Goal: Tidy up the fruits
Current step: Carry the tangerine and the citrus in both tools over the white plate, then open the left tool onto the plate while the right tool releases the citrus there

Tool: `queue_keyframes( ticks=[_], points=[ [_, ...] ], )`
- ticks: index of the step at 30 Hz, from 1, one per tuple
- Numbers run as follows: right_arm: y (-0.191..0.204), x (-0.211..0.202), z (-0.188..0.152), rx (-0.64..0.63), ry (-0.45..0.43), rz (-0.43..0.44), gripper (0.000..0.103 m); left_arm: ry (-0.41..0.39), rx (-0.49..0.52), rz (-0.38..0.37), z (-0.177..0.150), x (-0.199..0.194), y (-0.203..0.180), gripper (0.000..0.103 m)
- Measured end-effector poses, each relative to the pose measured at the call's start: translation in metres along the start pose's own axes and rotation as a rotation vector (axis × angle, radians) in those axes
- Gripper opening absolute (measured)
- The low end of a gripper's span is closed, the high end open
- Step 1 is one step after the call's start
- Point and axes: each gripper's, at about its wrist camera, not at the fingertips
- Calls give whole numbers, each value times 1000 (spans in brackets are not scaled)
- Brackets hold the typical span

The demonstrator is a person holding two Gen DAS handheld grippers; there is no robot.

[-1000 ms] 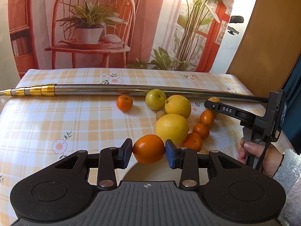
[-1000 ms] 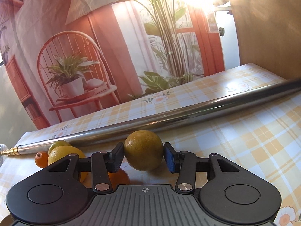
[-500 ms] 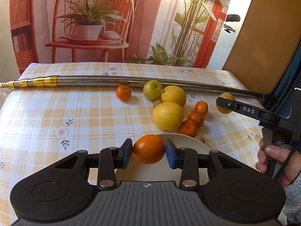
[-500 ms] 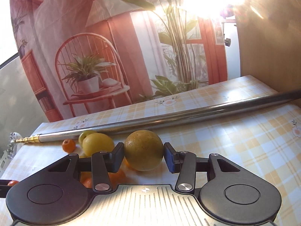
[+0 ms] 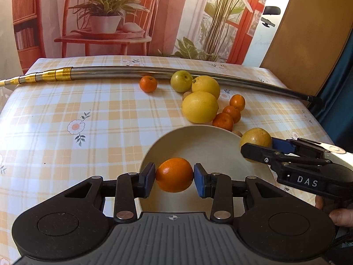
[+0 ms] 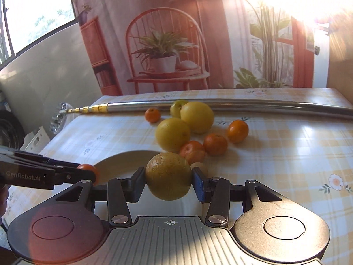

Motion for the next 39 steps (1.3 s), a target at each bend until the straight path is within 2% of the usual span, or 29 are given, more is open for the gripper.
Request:
queue_keyframes(
  ticks=[7, 15, 32, 35, 39],
  points=[
    [14, 1, -8, -35, 60, 15, 42, 29, 21, 16, -8, 4, 1, 40],
    [19, 3, -12, -72, 89, 5, 42, 42, 29, 28, -13, 7, 3, 40],
    [18, 3, -15, -83, 107, -30, 43, 38, 32, 45, -17, 7, 3, 40],
    [20, 2, -15, -97, 93, -38, 47, 28, 30, 38, -18, 4, 3, 44],
    [21, -4, -14, -109, 55, -37, 55, 5, 35, 22, -18, -1, 1, 55]
  ],
)
Point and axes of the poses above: each gripper's, at about its wrist camera, not at the fingertips, and x roughly the way its jaws point, y to its left, z to its top, and after that the axes turned 14 degrees about -x, right-handed
